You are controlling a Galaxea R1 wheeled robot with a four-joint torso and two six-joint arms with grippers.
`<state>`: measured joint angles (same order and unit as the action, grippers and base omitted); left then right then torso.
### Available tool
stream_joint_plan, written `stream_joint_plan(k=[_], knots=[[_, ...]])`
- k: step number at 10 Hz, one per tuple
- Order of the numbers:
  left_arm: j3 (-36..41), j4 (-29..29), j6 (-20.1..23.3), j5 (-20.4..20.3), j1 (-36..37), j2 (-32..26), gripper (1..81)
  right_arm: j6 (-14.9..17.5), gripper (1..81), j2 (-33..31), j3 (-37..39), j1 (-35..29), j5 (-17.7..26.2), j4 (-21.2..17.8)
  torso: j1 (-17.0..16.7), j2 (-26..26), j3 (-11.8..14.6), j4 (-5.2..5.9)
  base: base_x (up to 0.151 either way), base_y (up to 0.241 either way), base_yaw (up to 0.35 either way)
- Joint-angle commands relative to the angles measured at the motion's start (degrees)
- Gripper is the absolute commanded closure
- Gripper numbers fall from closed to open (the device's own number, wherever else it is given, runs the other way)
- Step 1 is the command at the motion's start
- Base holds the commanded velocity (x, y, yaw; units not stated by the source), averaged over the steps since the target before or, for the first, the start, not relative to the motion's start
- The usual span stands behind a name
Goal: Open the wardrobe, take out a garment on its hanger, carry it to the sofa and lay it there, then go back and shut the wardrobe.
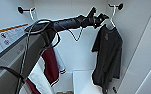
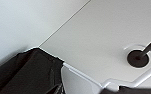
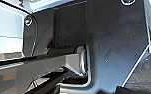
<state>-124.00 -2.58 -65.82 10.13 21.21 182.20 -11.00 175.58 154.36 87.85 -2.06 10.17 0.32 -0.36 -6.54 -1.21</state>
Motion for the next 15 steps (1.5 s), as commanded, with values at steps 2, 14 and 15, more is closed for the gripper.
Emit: stream_joint_plan(k=[2,14,15], knots=[[1.65,-1.37,0.16,-1.52,10.64,2.8,1.0,-0.08,1.0,0.67,-0.47,-1.48,2.94,-0.24,0.0,0.0,0.0,-2.84,0.0,0.0,0.0],[12.03,-2.16,-0.1,-10.57,12.67,0.54,1.0,0.01,1.0,0.84,-0.47,-0.69,2.41,-0.06,0.0,0.0,0.0,-4.5,0.0,0.0,0.0],[12.29,-2.25,-0.1,-10.66,12.58,0.01,1.0,0.01,1.0,0.84,-0.47,-0.69,2.41,-0.15,0.0,0.0,0.0,-4.5,0.0,0.0,0.0]])
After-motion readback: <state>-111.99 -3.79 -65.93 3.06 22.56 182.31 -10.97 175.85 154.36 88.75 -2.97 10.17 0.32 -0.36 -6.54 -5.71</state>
